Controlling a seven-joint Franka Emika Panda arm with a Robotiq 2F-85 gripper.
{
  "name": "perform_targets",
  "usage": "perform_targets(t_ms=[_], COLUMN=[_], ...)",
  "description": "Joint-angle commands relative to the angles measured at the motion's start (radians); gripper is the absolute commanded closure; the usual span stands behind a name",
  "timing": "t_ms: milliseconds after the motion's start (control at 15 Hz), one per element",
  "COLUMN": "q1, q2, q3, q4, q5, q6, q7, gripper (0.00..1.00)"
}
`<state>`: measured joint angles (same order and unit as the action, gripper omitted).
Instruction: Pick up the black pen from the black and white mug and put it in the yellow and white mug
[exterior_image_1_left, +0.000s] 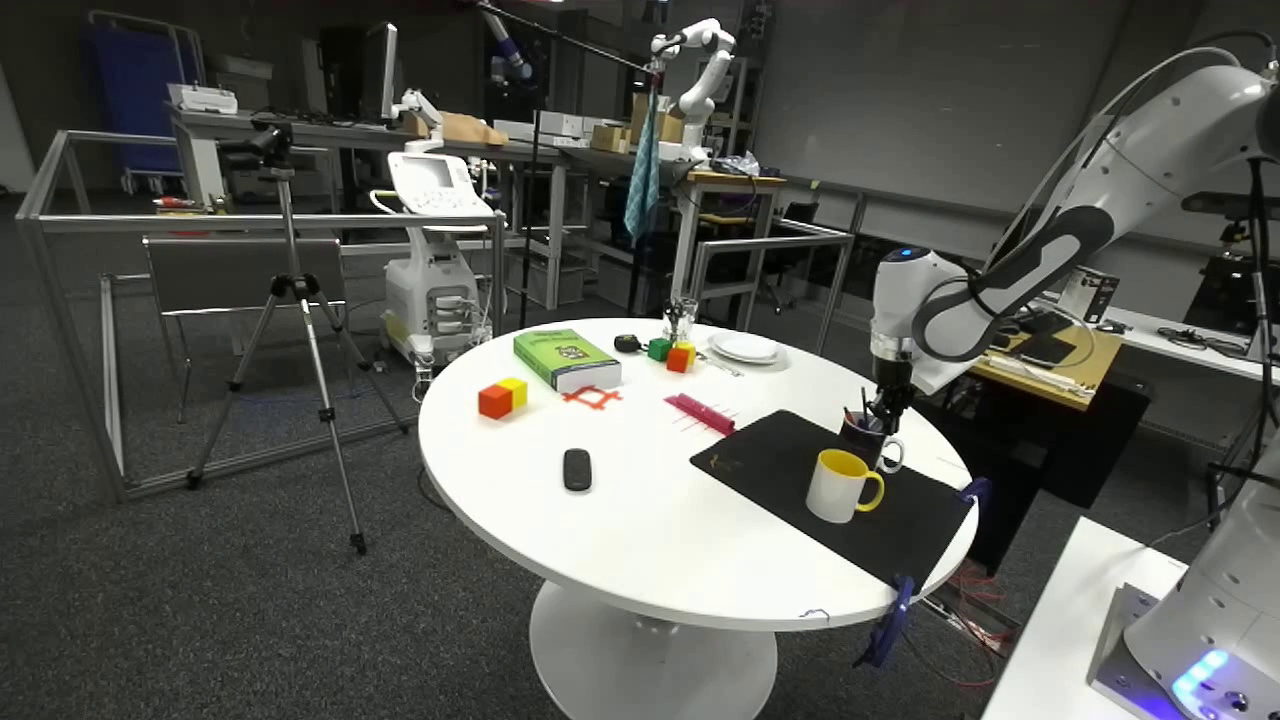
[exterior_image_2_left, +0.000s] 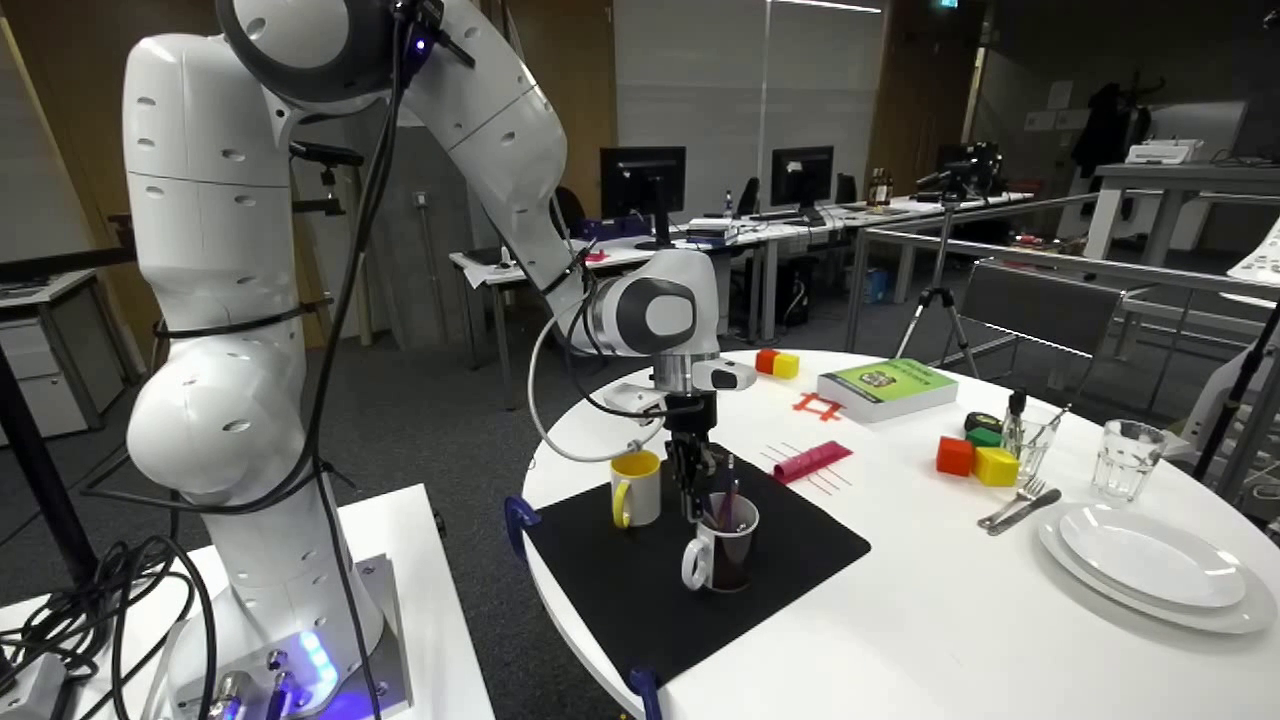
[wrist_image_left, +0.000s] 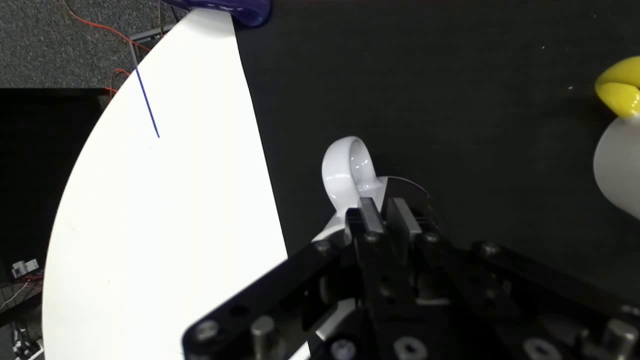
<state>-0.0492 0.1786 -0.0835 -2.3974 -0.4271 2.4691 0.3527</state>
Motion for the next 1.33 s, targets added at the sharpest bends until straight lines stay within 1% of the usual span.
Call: perform_targets(t_ms=[0, 200, 467, 733, 1267], q1=[0.009, 0.006, -0.002, -0.004, -0.006], q2=[0.015, -0.006, -0.043, -0.077, -0.198], q3=[-0.016, -0.011, -0.006, -0.002, 0.009], q4=[0.019, 0.021, 0.025, 0.037, 0.051], q5=[0.016, 0.042, 0.11, 0.146, 0.244], q6=[-0.004, -0.034, -0.077, -0.123, -0.288], q7=[-0.038, -0.058, -0.127, -0.175, -0.281], gripper=[0.97, 0.97, 0.97, 0.97, 0.97])
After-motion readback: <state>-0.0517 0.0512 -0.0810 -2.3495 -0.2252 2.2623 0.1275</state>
